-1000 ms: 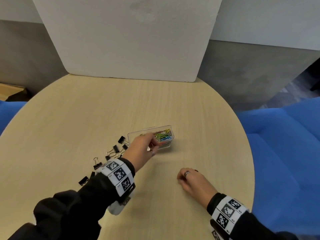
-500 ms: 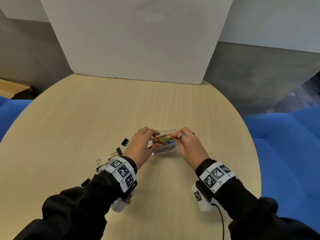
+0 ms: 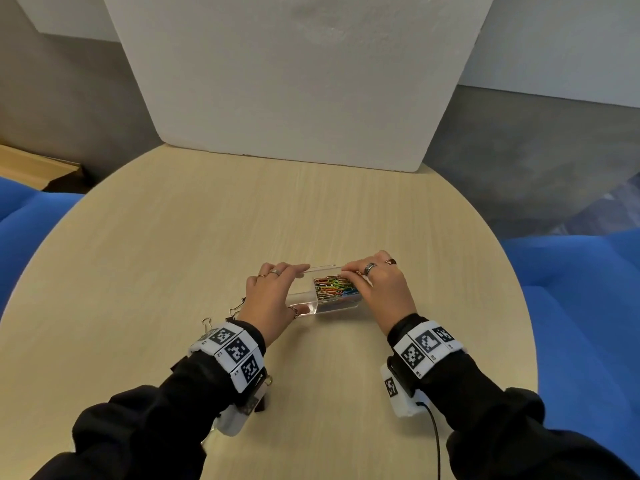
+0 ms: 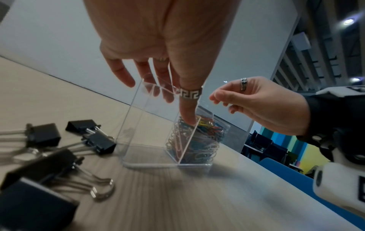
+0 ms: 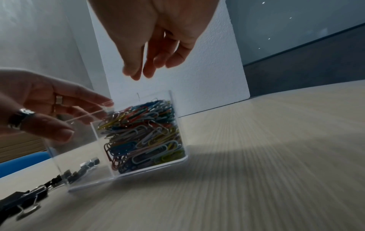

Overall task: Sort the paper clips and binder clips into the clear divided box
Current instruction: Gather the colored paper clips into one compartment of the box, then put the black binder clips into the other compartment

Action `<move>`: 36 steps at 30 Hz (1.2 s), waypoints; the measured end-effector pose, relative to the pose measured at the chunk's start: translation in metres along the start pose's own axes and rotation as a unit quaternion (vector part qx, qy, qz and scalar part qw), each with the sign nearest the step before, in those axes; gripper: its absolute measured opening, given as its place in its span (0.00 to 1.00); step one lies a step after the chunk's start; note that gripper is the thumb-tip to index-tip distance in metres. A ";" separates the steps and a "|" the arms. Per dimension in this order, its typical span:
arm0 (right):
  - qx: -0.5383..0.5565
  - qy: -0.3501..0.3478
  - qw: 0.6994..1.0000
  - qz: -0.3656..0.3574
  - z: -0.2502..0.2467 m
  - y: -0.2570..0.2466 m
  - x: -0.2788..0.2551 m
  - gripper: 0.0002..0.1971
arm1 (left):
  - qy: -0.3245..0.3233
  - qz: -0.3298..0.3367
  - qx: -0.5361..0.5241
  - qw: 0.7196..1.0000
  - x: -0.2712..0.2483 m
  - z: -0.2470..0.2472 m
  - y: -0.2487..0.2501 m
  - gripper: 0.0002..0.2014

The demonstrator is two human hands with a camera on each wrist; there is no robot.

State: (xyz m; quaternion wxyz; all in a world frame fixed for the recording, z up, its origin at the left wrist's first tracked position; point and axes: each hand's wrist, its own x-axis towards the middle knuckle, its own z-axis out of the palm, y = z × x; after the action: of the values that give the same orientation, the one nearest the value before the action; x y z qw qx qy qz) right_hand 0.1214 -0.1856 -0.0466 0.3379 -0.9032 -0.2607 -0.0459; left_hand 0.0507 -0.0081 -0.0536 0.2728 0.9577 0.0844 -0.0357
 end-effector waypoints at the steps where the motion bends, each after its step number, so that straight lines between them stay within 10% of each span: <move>1: -0.012 0.015 0.999 -0.030 -0.002 0.001 0.000 0.05 | 0.003 -0.003 -0.010 1.000 0.000 0.001 -0.001 0.33; 16: -0.196 -0.084 0.962 -0.168 -0.015 0.027 -0.011 0.16 | 0.011 -0.033 -0.069 0.997 0.000 0.001 0.001 0.33; 27: -0.186 -0.045 0.971 -0.146 -0.012 0.033 -0.011 0.16 | 0.002 -0.029 -0.077 0.997 0.003 -0.001 0.002 0.32; 31: -0.153 -0.097 0.978 -0.105 -0.003 0.022 -0.007 0.35 | -0.010 -0.013 -0.084 0.996 0.008 -0.003 -0.001 0.32; 36: -0.158 -0.166 0.972 -0.046 0.000 0.011 0.001 0.34 | -0.050 0.012 -0.052 0.997 0.007 -0.024 -0.015 0.34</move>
State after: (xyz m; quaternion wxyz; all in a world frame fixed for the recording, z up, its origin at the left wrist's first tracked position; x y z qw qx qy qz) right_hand 0.1281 -0.1923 -0.0528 0.1407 -0.9270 -0.3441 0.0488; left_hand 0.0558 0.0181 -0.0416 0.3267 0.9402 0.0605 -0.0753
